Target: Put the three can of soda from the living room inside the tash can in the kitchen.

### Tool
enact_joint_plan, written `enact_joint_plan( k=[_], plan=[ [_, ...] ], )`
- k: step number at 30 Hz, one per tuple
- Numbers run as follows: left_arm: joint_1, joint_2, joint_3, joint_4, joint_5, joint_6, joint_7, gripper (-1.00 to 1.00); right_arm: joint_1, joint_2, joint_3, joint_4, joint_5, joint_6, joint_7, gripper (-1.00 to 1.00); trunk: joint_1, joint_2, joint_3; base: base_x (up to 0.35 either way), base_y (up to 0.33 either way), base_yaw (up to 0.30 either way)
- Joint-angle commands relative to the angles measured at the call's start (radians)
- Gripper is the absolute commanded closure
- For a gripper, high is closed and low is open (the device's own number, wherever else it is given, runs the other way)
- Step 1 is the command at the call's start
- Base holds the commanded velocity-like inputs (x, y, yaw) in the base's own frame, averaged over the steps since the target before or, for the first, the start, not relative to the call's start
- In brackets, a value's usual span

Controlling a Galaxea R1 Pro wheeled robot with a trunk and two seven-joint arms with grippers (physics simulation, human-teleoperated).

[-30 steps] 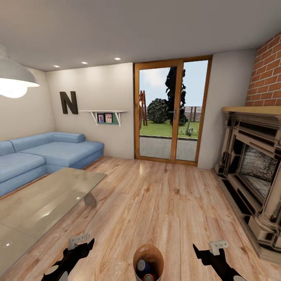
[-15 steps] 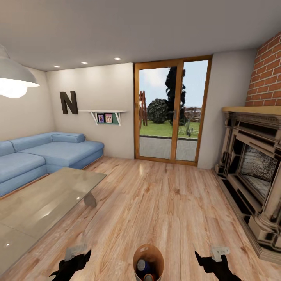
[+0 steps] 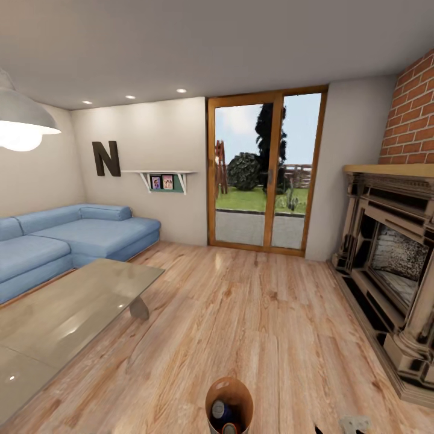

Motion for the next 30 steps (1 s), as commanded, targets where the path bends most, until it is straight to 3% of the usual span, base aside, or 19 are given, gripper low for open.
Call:
enact_joint_plan(
  k=[1, 4, 7, 10, 11, 14, 19, 30],
  plan=[
    [0.001, 0.0, 0.0, 0.007, -0.001, -0.015, 0.0, -1.0, 0.0, 0.0, 0.0, 0.02, 0.0, -0.006, 0.0, -1.0, 0.0, 0.0, 0.0, 0.0, 0.0, 0.0],
    [0.022, 0.0, -0.001, 0.032, -0.002, -0.066, -0.003, -1.0, 0.0, -0.001, -0.003, 0.115, -0.001, -0.079, 0.0, -1.0, 0.0, 0.0, 0.0, 0.0, 0.0, 0.0],
    [0.074, -0.001, -0.023, 0.05, -0.006, -0.147, -0.012, -1.0, 0.003, -0.003, -0.005, 0.227, -0.002, -0.21, 0.0, -1.0, 0.0, 0.0, 0.0, 0.0, 0.0, 0.0],
    [0.131, -0.001, -0.057, 0.055, -0.025, -0.239, -0.016, -1.0, 0.03, -0.003, -0.006, 0.259, -0.003, -0.261, 0.0, -1.0, 0.0, 0.0, 0.0, 0.0, 0.0, 0.0],
    [0.17, -0.002, -0.071, 0.058, -0.034, -0.307, -0.017, -1.0, 0.051, -0.003, -0.006, 0.271, -0.003, -0.278, 0.0, -1.0, 0.0, 0.0, 0.0, 0.0, 0.0, 0.0],
    [0.24, -0.005, -0.082, 0.06, -0.041, -0.37, -0.018, -1.0, 0.102, 0.006, -0.005, 0.279, -0.021, -0.29, 0.0, -1.0, 0.0, 0.0, 0.0, 0.0, 0.0, 0.0],
    [0.319, -0.008, -0.085, 0.061, -0.044, -0.395, -0.015, -1.0, 0.164, 0.023, -0.006, 0.283, -0.042, -0.293, -0.001, -1.0, 0.0, 0.0, 0.0, 0.0, 0.0, 0.0],
    [0.356, -0.056, -0.085, 0.151, -0.043, -0.393, -0.016, -1.0, 0.237, 0.028, -0.005, 0.285, -0.047, -0.287, -0.001, -1.0, 0.0, 0.0, 0.0, 0.0, 0.0, 0.0]
  ],
)
